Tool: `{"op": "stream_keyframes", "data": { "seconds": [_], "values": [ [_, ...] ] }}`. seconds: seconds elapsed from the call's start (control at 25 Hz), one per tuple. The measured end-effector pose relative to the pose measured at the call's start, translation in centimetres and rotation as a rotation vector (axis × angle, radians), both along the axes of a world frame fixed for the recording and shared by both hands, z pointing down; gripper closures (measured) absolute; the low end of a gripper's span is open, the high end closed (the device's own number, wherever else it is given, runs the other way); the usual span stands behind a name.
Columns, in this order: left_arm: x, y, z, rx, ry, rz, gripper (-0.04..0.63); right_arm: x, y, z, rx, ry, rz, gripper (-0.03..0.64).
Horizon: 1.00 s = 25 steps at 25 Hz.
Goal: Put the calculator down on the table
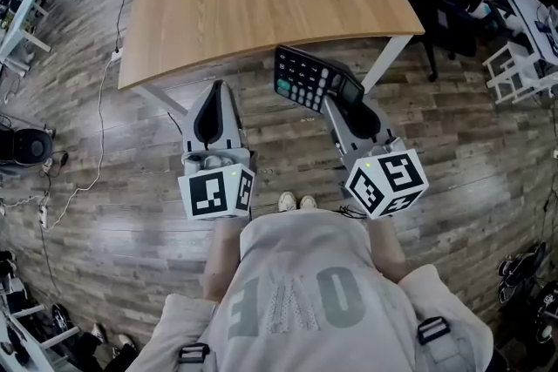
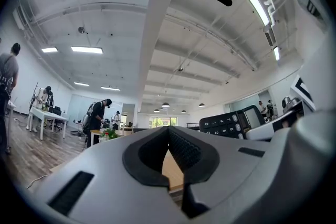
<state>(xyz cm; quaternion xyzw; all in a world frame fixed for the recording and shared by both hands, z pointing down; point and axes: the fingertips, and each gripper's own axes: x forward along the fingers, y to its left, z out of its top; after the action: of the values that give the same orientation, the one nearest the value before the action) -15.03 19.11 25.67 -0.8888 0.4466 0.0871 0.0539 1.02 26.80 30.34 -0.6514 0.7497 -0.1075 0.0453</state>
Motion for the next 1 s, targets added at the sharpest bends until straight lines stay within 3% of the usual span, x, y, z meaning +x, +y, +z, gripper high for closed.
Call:
{"op": "stream_keyframes", "data": {
  "seconds": [0.32,0.68,1.0],
  "values": [
    [-1.7,-1.3,0.2,-0.001,0.020,0.010,0.586,0.1,-1.0,-0.5,0.000,-0.003,0.033,0.500],
    [-3.8,-4.3,0.4,0.005,0.046,0.009,0.586,0.9,-2.9,-1.3,0.015,0.063,0.088,0.500],
    [-0.8,-8.7,1.0,0.019,0.015,0.022,0.587,3.5,-8.0,-0.9,0.048,0.060,0.080,0.500]
  ]
}}
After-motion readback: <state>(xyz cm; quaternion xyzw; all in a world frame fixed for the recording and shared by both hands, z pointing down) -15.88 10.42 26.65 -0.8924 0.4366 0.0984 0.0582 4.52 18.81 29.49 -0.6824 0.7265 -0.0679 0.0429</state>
